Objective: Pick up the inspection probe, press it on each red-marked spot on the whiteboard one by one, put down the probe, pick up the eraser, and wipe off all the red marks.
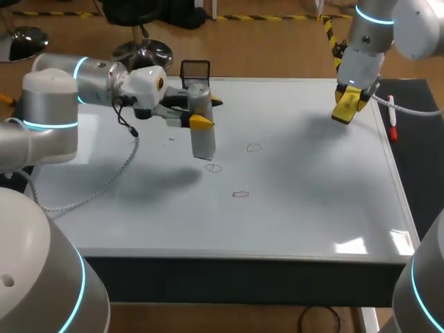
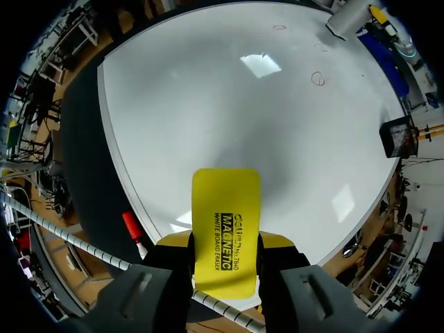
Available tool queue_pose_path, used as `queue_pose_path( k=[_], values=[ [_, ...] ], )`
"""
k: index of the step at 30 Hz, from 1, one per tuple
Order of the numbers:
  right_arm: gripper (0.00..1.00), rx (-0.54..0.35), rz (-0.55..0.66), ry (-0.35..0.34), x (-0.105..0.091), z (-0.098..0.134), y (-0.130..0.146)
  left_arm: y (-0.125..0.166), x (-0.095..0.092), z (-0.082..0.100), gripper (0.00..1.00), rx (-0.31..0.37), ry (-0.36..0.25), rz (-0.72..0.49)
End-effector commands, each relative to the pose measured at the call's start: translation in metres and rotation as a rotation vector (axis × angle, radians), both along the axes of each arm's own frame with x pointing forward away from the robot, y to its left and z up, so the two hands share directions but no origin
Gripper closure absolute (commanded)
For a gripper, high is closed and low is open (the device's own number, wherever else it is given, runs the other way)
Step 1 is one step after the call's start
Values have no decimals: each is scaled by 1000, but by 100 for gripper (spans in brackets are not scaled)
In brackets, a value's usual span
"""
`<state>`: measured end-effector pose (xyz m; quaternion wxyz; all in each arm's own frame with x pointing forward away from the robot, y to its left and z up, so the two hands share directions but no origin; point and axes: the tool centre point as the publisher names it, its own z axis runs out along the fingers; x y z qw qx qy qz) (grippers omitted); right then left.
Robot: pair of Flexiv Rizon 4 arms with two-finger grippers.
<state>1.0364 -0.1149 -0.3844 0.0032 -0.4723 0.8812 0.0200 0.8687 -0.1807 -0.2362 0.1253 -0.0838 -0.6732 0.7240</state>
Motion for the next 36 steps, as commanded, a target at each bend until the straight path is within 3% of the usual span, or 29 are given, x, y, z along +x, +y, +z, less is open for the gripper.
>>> queue_pose_path(
  k=[1, 13, 36],
  values=[
    [100, -3, 2, 2, 1, 1, -1, -11, -1, -10, 100, -10, 5, -19],
    [100, -3, 2, 2, 1, 1, -1, -23, -2, -33, 100, 0, 20, -47],
    [100, -3, 2, 2, 1, 1, -1, -21, 9, -56, 100, 23, 12, -58]
  ],
)
